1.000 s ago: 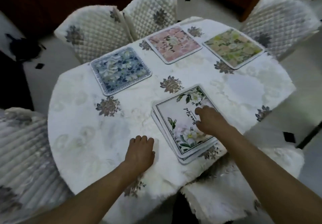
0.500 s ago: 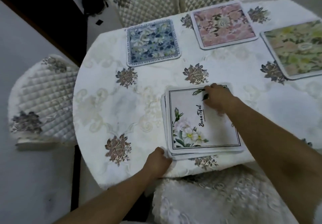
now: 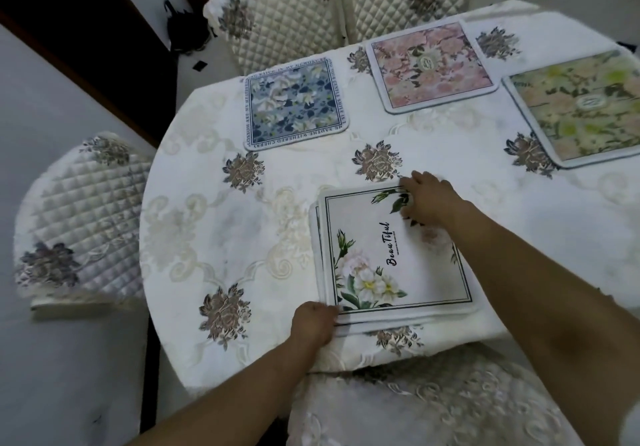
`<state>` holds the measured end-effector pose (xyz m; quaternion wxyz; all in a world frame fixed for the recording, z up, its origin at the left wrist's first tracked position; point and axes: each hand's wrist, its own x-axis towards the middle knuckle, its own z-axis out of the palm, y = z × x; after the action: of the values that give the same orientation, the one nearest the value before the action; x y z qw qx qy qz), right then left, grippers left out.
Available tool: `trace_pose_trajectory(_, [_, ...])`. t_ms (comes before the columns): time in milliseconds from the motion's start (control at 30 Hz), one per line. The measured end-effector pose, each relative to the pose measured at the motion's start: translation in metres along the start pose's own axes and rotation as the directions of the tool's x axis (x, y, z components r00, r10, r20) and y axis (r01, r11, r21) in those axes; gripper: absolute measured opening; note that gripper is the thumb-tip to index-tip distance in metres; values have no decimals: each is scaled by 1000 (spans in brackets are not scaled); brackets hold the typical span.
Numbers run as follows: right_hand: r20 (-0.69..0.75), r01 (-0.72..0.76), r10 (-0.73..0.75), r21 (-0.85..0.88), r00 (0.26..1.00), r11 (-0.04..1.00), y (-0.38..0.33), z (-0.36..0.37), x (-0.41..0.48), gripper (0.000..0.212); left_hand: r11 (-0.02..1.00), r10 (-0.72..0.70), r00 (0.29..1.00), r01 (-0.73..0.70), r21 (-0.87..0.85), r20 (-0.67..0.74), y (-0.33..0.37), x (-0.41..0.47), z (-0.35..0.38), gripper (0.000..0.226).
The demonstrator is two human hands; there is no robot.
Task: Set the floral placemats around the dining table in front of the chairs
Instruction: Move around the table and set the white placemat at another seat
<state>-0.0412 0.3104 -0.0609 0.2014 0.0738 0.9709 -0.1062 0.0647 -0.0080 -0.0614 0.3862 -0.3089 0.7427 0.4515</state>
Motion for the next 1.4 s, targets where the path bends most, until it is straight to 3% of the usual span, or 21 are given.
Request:
trace_pose_trajectory(100, [9,16,-16,-51,1000,999,-3,0,14,66,954,-199,977,211,-213,77,10,-3,5,15])
trace_pose_trajectory(233, [5,12,-12,-148,1000,989,-9,-10,29,78,880,-248,961,276,-386,123,15,-7,6,14])
trace_pose_trajectory(333, [-78,31,-44,-158,996,987,-13,-17,34,48,852,-236,959,282,-441,158,12,-9,4,9])
trace_pose_trajectory(433, [-103,10,-16,-61,995,998,-10,-18,26,14,842,-235,922,352,-409,308,5,-12,8,6])
trace_pose_trajectory(500, [-61,-29,29,7,998,1000,-7,-18,18,13,826,-235,883,402,-396,407,0,-16,13,2])
trace_pose_trajectory(600, [-7,-123,125,118,992,985,-7,-22,3,14,848,-192,875,376,-374,444,-5,-18,22,13])
trace_pose_trajectory(767, [43,-330,335,322,941,887,-13,-28,-39,21,890,-90,924,243,-387,372,3,-12,7,8])
trace_pose_trajectory(967, [54,-447,519,590,853,673,-53,-22,-118,26,962,223,965,-195,-191,136,29,20,-94,33])
trace_pose_trajectory(1067, [85,-455,595,731,799,508,-107,-8,-156,26,906,423,903,-424,-12,79,54,40,-164,33])
trace_pose_trajectory(1167, [113,-410,585,817,803,406,-182,12,-181,32,806,577,807,-588,73,131,85,48,-224,23])
trace_pose_trajectory(1267, [63,-343,599,865,798,367,-266,24,-193,35,725,640,729,-678,121,243,117,47,-272,17])
trace_pose_trajectory(1400, [78,-264,616,940,784,217,-356,32,-197,30,622,663,651,-754,211,370,162,42,-332,26])
